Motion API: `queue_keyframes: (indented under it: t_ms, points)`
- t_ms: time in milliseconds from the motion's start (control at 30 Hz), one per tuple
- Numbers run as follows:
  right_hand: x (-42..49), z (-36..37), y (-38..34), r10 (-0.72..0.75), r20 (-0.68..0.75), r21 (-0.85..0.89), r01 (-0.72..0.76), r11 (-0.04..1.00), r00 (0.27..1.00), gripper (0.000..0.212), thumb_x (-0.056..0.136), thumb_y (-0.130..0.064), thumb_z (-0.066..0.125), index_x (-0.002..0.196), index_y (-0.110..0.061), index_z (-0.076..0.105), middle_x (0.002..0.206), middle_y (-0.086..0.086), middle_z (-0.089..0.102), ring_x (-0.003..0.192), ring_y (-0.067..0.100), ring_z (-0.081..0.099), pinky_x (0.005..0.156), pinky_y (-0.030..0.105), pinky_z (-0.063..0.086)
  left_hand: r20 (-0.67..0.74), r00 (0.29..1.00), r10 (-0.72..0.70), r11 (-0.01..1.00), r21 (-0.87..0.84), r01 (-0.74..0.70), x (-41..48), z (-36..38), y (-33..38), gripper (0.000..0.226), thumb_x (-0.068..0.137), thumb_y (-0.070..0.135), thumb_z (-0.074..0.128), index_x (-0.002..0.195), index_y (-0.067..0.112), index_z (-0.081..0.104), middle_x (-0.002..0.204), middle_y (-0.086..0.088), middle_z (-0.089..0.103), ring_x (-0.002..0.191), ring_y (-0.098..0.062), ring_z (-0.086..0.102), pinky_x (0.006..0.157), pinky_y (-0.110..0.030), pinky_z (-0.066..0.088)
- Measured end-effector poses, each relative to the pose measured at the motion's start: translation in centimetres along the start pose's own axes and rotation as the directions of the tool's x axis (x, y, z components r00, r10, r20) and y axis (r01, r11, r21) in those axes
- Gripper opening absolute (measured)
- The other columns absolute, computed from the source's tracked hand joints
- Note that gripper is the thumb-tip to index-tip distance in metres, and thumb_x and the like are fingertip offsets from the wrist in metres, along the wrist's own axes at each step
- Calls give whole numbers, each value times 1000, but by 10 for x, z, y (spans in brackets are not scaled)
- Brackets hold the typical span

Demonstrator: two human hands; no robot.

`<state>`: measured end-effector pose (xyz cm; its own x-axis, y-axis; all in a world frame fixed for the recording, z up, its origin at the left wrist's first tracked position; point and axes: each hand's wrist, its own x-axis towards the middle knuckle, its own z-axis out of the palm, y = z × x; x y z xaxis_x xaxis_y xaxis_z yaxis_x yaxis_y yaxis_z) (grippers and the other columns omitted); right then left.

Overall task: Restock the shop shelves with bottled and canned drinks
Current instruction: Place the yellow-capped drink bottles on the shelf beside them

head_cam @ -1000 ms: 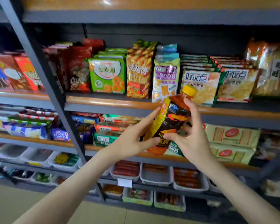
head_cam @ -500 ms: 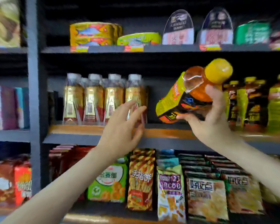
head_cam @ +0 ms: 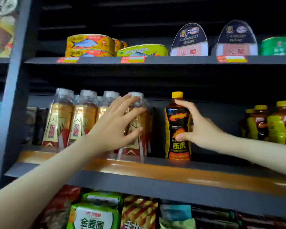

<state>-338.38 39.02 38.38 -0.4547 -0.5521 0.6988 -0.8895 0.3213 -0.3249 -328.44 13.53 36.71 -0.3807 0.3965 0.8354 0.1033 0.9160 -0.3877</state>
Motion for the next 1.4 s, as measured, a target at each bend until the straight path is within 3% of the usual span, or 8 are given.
queue_keyframes:
  t_ms: [200, 367, 500, 900, 1033, 1133, 1267, 1400]
  points:
    - [46, 35, 30, 192, -25, 18, -191, 981, 981, 94, 78, -6, 77, 140, -50, 20, 111, -4, 58, 91, 12, 59, 79, 35, 53, 44, 982, 186, 977, 95, -189, 2, 4, -16, 54, 95, 54, 37, 139, 26, 49, 156, -11, 28, 148, -25, 15, 121, -44, 8]
    - [77, 53, 62, 211, 46, -4, -211, 977, 976, 102, 81, -11, 76, 141, -54, 7, 135, 5, 51, 122, 27, 51, 98, 45, 48, 7, 998, 60, 996, -73, -59, -12, 1, -1, 59, 95, 63, 30, 143, 32, 44, 161, 1, 12, 149, -15, -4, 120, -34, -6]
    - [97, 62, 79, 245, 66, -46, -243, 969, 967, 108, 81, -15, 77, 140, -60, -1, 151, 10, 35, 134, 31, 40, 107, 51, 40, -17, 1000, 20, 1000, -13, -20, -27, 7, 14, 63, 93, 63, 32, 145, 29, 43, 162, 1, 8, 149, -15, -5, 121, -35, -2]
    - [106, 54, 62, 430, 102, -289, -386, 876, 897, 116, 83, -20, 76, 147, -46, -17, 159, 19, 1, 144, 35, 22, 112, 44, 31, -40, 999, -10, 1000, -4, 10, -30, 14, 12, 54, 95, 50, 35, 140, 24, 50, 159, -5, 22, 148, -24, 13, 119, -45, 17]
    - [70, 20, 26, 430, -10, -439, -391, 809, 903, 104, 84, -25, 75, 151, -40, -3, 160, 16, 9, 135, 32, 38, 94, 31, 41, -53, 996, -70, 994, 79, 74, -30, 9, 24, 52, 94, 46, 37, 133, 19, 57, 151, -12, 39, 141, -30, 32, 114, -50, 29]
    - [26, -13, 3, 357, -154, -493, -385, 781, 921, 82, 88, -29, 69, 150, -35, 16, 155, 8, 22, 102, 20, 49, 76, 26, 41, -151, 964, -220, 975, -1, 223, -25, 7, 60, 48, 92, 39, 43, 126, 12, 61, 131, -17, 57, 124, -35, 51, 105, -48, 39]
    - [-46, -57, -3, 184, -440, -582, -435, 687, 879, 59, 93, -25, 60, 145, -23, 32, 153, 7, 22, 135, 29, 34, 104, 35, 35, -159, 939, -304, 948, -150, 281, -3, 10, 125, 48, 90, 39, 43, 121, 8, 64, 117, -18, 65, 113, -36, 59, 103, -52, 41]
    - [-104, -94, 10, 215, -650, -517, -632, 577, 729, 76, 90, -21, 64, 151, -19, 19, 156, 16, 11, 143, 35, 11, 115, 44, 19, -136, 967, -215, 956, -231, 180, 19, 19, 186, 50, 90, 39, 38, 115, 7, 66, 108, -17, 67, 102, -35, 63, 98, -49, 47]
